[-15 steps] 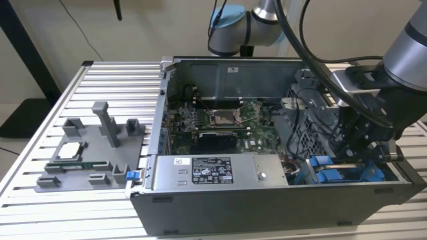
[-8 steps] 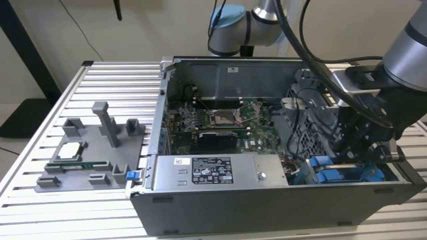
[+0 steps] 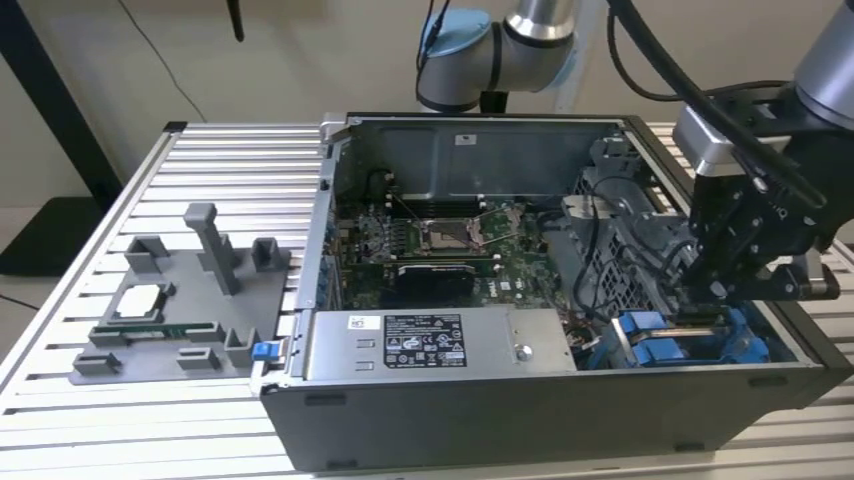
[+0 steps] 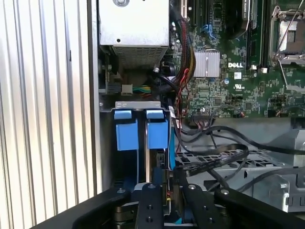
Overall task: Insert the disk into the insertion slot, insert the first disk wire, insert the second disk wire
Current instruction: 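Insert the second disk wire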
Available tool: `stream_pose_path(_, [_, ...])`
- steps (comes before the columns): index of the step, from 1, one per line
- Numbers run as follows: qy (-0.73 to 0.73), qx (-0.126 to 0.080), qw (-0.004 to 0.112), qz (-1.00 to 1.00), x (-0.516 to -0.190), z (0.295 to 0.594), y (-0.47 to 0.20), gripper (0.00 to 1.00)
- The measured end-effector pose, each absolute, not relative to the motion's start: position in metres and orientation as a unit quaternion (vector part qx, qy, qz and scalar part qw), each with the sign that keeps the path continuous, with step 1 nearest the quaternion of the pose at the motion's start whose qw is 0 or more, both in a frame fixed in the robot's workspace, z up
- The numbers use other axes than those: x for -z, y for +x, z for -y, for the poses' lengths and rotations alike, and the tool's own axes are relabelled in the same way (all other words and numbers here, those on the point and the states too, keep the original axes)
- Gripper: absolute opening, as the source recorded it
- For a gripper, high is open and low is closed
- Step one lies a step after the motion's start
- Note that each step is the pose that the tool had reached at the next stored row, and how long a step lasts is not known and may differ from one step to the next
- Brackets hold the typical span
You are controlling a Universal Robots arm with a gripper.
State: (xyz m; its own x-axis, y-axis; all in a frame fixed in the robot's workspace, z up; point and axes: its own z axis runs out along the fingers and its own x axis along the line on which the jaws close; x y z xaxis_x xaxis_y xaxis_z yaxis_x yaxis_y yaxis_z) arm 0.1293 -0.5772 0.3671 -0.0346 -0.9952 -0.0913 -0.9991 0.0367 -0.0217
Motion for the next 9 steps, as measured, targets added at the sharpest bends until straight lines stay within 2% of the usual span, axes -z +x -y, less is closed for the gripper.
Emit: stream_pose_path(9, [-0.694,-0.024,0.04,-0.719,-0.3723,0.5773,0.1293,1.0])
